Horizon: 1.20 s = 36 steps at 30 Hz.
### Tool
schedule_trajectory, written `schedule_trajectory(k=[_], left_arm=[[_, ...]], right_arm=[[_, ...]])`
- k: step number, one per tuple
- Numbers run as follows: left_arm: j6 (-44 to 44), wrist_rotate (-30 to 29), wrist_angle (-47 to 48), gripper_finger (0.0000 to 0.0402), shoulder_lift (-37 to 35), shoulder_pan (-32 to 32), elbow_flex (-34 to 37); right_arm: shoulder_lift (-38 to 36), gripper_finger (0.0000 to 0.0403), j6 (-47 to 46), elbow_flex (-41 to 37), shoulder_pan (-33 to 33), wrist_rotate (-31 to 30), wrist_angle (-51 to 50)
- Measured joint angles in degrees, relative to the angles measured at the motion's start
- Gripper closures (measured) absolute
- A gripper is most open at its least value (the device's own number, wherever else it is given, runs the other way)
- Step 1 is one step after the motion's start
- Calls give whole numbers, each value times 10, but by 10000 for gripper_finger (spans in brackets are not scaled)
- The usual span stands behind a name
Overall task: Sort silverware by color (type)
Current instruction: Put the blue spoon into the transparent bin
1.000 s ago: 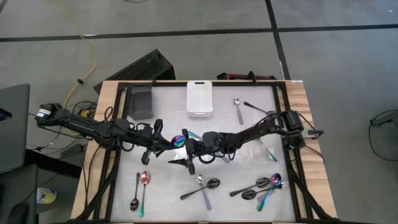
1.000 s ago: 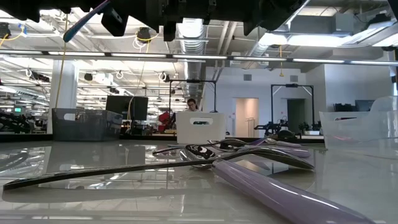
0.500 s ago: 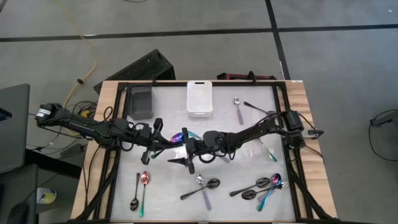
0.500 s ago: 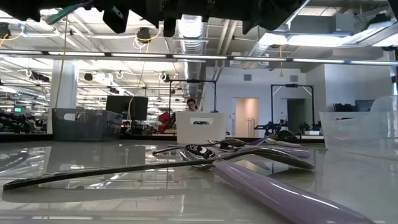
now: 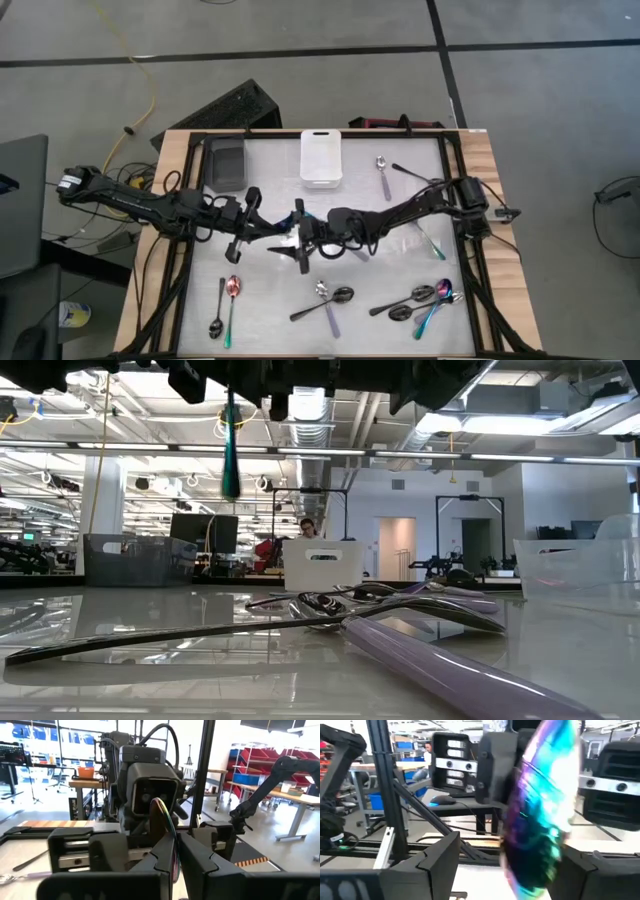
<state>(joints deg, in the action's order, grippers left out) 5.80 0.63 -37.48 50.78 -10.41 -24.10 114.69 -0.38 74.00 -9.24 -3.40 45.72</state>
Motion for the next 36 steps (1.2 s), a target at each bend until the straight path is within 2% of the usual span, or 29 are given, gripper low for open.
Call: schedule_trajectory(k=[2, 5, 10, 11, 18, 23, 31, 36], left_arm=[[0, 0, 0, 389, 0, 0, 0], [1, 0, 0, 388, 0, 0, 0], [2, 0, 0, 388, 0, 0, 0], [2, -4, 4, 388, 0, 0, 0], [19, -11, 32, 388, -1, 0, -1], [37, -38, 85, 381, -1, -1, -2], [39, -50, 153, 318, -1, 0, 0], [39, -63, 180, 289, -2, 0, 0]], right_arm=[[0, 149, -1, 0, 1, -4, -16], [0, 201, -2, 0, 1, -24, -54], [0, 355, -2, 0, 1, -45, -142], [-2, 375, 0, 0, 1, -42, -156], [-76, 382, -45, -1, -14, -47, -331], [-171, 382, -113, -1, -33, -50, -508], [-300, 382, -246, -1, -70, -62, -771], [-375, 382, -400, 0, -97, -93, -984]])
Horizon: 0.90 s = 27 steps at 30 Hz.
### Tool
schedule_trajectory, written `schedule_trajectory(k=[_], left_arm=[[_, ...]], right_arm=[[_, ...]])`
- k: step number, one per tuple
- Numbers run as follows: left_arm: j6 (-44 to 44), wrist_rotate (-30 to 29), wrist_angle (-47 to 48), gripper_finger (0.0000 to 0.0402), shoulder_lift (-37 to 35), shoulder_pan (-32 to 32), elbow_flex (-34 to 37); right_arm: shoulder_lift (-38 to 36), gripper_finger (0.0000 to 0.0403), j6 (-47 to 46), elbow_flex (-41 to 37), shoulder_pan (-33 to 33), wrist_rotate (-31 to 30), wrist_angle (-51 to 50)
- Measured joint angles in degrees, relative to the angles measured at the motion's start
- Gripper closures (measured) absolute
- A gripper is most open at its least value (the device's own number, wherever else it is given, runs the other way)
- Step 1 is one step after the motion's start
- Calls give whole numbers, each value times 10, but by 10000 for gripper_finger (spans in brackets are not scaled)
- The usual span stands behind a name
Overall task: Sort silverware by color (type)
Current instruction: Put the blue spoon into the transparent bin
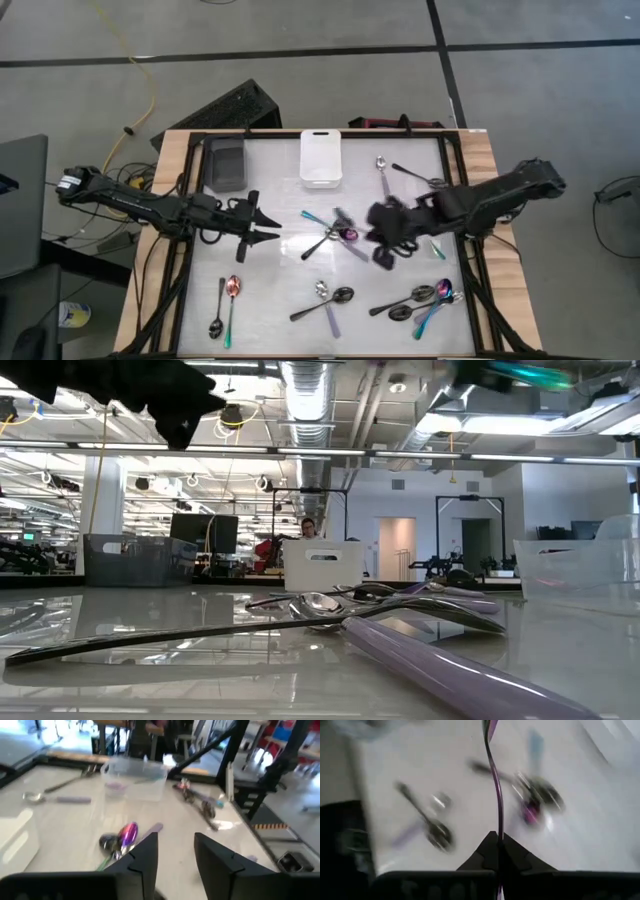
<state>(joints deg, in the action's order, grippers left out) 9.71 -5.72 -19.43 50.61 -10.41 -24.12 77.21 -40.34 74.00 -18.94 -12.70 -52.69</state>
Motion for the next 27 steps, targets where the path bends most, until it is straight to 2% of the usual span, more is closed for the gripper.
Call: schedule_trajectory(k=[6, 8, 10, 14, 23, 27], left_arm=[[10, -5, 27, 283, 0, 0, 0], [11, 4, 26, 283, 0, 0, 0], [11, 5, 25, 283, 0, 0, 0], [11, 5, 25, 283, 0, 0, 0], [10, -5, 18, 283, 0, 0, 0], [21, -11, 12, 283, 0, 0, 0]], right_arm=[[-33, 382, -270, -15, -37, -23, -321], [-46, 382, -349, -37, -47, -14, -373], [-63, 382, -405, -70, -52, 0, -366], [-92, 382, -452, -152, -58, 21, -302], [-95, 382, -448, -256, -36, 39, -209], [-94, 382, -449, -282, -25, 51, -203]])
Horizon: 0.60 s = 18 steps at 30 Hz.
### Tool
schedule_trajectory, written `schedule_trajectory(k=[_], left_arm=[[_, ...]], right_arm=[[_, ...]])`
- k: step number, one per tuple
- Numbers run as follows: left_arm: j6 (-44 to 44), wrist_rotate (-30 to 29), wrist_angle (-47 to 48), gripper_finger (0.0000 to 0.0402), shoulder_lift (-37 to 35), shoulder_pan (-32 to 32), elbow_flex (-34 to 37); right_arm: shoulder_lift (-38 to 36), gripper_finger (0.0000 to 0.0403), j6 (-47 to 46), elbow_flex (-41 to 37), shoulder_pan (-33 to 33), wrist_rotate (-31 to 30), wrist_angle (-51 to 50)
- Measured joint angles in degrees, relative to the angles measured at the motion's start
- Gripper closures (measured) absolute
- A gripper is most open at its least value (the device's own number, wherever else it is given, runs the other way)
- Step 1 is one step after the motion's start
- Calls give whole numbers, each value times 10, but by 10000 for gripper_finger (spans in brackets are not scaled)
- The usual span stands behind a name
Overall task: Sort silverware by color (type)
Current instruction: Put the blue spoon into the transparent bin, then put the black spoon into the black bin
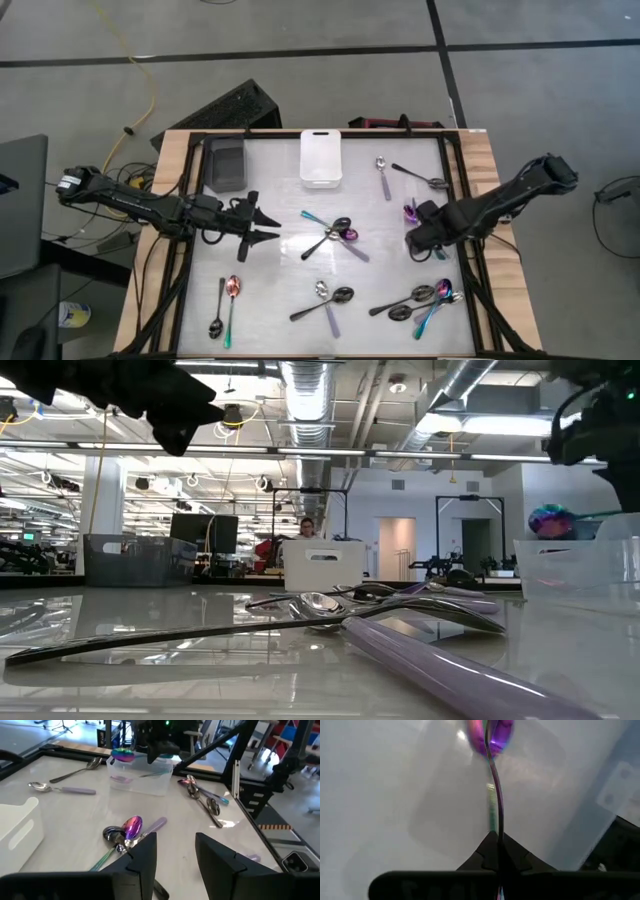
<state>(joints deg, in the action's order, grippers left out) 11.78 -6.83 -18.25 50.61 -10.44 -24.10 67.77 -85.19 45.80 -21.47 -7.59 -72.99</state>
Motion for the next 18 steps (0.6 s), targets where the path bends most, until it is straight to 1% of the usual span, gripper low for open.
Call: schedule_trajectory(k=[3, 10, 18], left_arm=[[7, 0, -11, 283, 0, 0, 0], [16, 0, -24, 283, 0, 0, 0], [35, -1, -24, 283, 0, 13, 0]], right_arm=[[0, 380, 0, -16, 7, 2, 20], [0, 314, 11, -22, 9, 3, 26], [0, 274, 45, -14, 9, 19, 19]])
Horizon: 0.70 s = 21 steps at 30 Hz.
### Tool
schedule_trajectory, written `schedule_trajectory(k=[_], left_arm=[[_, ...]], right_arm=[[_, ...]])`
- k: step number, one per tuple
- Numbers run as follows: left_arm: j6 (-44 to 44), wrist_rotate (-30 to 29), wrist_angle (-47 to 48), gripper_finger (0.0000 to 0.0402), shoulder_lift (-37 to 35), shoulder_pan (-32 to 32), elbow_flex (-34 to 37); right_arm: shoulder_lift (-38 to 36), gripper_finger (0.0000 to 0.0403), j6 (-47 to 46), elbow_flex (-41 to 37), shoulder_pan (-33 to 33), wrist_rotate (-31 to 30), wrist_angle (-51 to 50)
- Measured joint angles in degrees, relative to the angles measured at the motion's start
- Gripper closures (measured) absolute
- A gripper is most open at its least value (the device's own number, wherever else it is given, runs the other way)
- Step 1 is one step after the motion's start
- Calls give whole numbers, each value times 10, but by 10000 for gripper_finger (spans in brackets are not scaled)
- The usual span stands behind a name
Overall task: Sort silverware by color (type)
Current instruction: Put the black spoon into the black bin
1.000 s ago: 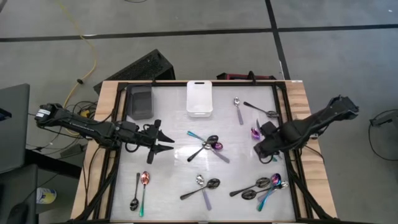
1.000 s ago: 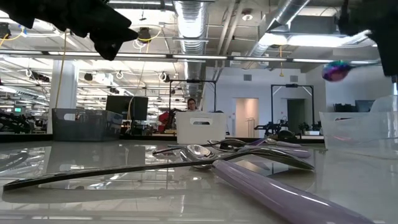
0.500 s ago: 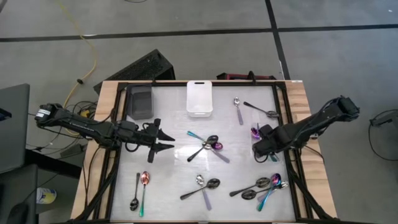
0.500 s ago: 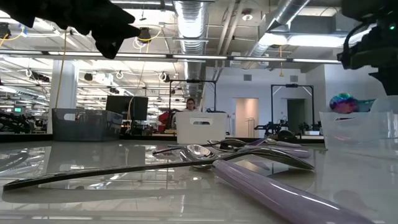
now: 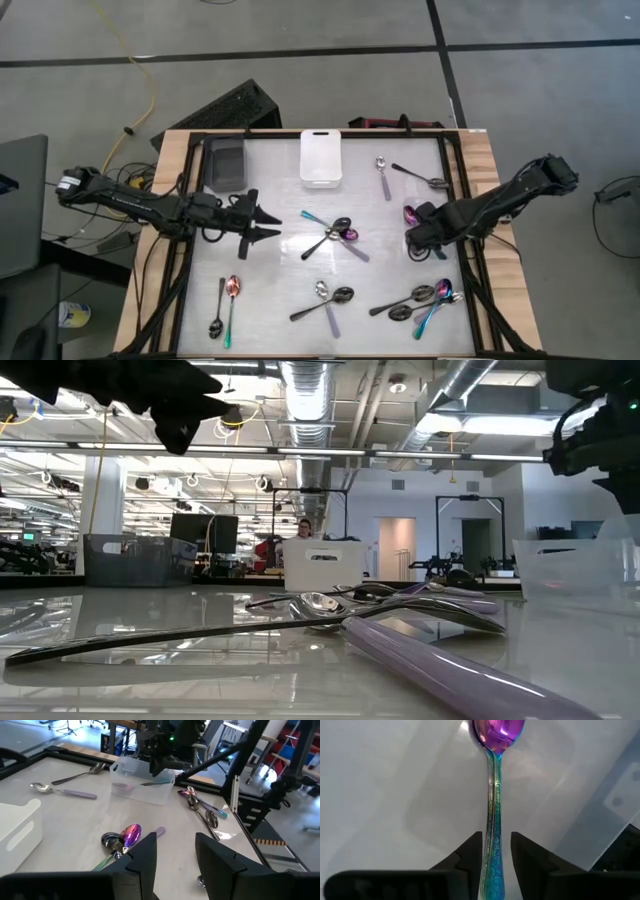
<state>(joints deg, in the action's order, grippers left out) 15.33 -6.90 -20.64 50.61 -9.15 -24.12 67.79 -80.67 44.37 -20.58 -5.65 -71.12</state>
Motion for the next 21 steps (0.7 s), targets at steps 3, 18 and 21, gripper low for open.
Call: schedule_trajectory(k=[3, 18, 21], left_arm=[[4, 2, 0, 283, 0, 9, 0], [41, 20, -16, 283, 86, 8, -1], [53, 19, -61, 283, 160, 5, -5]], right_arm=[[0, 267, 12, 24, 0, 0, -21], [0, 280, 71, 125, -53, -116, 85], [0, 281, 74, 125, -73, -159, 117]])
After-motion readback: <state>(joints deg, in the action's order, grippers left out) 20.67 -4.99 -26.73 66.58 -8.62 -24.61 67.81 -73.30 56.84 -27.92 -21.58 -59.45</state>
